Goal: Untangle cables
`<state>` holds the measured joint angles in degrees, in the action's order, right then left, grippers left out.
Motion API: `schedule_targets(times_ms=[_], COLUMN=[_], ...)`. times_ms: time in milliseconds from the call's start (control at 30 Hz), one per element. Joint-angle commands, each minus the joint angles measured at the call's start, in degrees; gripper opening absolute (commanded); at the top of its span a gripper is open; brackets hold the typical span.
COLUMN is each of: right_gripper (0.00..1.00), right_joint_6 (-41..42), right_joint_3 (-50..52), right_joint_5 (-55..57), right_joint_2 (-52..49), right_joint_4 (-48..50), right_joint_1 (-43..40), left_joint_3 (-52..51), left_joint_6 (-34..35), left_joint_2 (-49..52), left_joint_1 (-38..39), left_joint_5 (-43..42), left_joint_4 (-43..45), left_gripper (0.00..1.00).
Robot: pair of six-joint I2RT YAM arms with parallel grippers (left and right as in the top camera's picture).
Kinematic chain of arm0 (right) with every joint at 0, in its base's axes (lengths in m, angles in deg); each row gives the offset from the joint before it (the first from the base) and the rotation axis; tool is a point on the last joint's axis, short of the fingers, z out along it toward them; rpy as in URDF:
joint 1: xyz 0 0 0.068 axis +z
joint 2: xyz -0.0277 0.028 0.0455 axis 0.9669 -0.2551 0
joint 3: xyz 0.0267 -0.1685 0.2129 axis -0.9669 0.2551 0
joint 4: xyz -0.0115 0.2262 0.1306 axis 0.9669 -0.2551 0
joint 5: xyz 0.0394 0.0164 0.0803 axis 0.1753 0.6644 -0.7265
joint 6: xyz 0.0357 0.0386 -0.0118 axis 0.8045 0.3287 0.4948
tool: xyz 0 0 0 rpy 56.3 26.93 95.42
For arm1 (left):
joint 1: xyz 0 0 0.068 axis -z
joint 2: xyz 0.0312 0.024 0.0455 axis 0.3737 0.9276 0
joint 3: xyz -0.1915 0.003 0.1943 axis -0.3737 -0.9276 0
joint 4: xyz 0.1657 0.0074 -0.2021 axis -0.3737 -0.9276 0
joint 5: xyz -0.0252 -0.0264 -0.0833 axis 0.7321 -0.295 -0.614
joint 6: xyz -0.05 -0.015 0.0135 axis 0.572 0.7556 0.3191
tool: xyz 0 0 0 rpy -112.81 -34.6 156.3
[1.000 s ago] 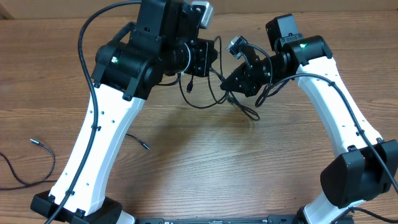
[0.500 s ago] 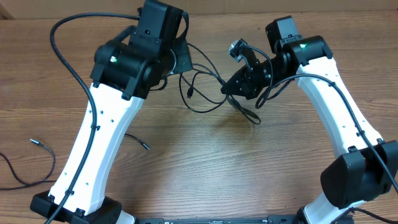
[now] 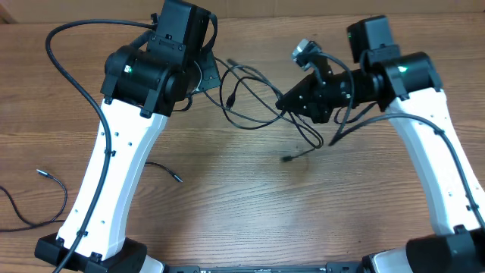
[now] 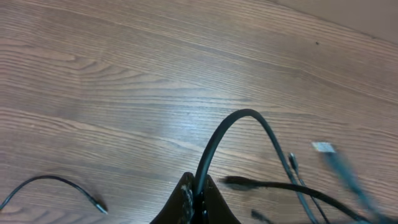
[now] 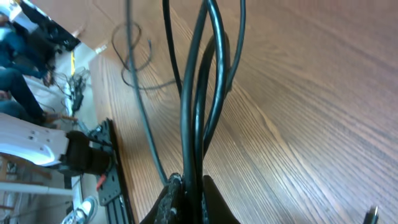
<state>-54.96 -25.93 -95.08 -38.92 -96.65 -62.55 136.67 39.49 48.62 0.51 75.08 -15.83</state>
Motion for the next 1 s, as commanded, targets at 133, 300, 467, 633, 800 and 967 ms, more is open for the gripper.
schedule_targets(times_ms=[133, 300, 467, 633, 800, 967], right_gripper=[0.05, 0.08, 0.14, 0.14, 0.19, 0.41], right_joint_6=[-0.4, -0.4, 0.6, 8.5, 10.0, 9.9], right_joint_3=[-1.2, -1.2, -1.2, -1.2, -1.2, -1.2], right_joint_5=[-7.3, -7.4, -3.8, 5.3, 5.7, 5.7], right_joint_2=[5.8, 8.8, 9.4, 9.3, 9.3, 9.3], right_joint_4=[0.0, 0.0, 0.1, 0.5, -0.3, -1.5], right_joint_1=[-3.3, -4.8, -7.2, -10.8, -12.4, -12.4], left_joint_3=[0.3, 0.3, 0.3, 0.3, 0.3, 0.5], left_joint_6=[-0.2, -1.3, -7.2, -15.5, -18.9, -25.8], left_joint_2=[0.3, 0.3, 0.3, 0.2, 0.2, 0.2], left_joint_1=[-0.4, -1.4, -1.6, -1.6, -1.6, -1.5], left_joint_5=[4.0, 5.0, 3.3, -4.7, -12.4, -23.9], left_joint_4=[-1.0, -3.5, -5.2, -4.1, -0.8, 4.1], left_gripper=[0.04, 0.04, 0.04, 0.04, 0.04, 0.04])
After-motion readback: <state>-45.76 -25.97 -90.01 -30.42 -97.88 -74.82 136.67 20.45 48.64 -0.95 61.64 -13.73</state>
